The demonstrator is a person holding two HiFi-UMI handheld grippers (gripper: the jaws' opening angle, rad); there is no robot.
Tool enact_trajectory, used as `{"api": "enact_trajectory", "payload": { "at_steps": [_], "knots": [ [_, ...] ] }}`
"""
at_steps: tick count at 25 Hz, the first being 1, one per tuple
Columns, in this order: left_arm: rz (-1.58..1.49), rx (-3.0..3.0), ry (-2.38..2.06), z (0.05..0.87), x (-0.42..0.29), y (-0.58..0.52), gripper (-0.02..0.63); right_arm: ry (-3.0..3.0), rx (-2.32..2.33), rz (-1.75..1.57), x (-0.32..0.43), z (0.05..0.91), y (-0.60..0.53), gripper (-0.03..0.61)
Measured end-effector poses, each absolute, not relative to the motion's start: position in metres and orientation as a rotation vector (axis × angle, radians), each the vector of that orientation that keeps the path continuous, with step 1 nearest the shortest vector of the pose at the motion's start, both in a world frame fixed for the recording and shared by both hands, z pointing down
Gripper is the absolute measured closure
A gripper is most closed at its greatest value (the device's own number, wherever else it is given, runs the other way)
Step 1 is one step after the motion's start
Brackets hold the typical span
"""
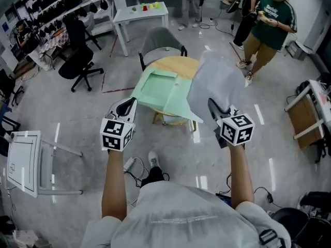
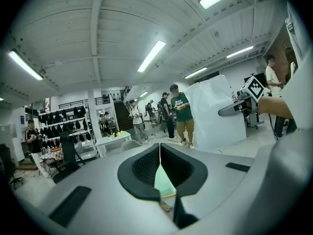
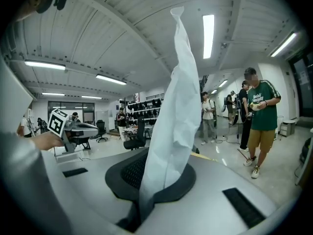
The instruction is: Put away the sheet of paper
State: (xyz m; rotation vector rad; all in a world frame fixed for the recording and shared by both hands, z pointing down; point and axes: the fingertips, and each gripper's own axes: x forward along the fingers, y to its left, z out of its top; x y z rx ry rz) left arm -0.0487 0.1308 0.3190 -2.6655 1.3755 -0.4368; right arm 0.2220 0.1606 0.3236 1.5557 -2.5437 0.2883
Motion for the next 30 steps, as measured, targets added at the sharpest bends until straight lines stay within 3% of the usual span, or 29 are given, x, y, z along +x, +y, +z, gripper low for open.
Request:
{"api": "enact_trajectory", "payload": {
  "at_steps": [5, 13, 30],
  "knots": [
    [-0.468, -2.681, 1.35, 0.328, -0.07, 0.05, 0.591, -2.5, 1.622, 0.259, 0.202, 0.324, 0.09, 0.549],
    [-0.504, -2.801, 1.292, 0.358, -0.092, -0.069, 0.591, -2.458, 1.67, 0.481, 0.18, 0.349, -0.01, 0.551],
    [-0.611, -3.104, 1.177, 0.468, -0.107, -0.187, 0.591, -2.114, 1.697, 1.129, 0.176, 0.528, -0.072, 0.551]
  ]
}}
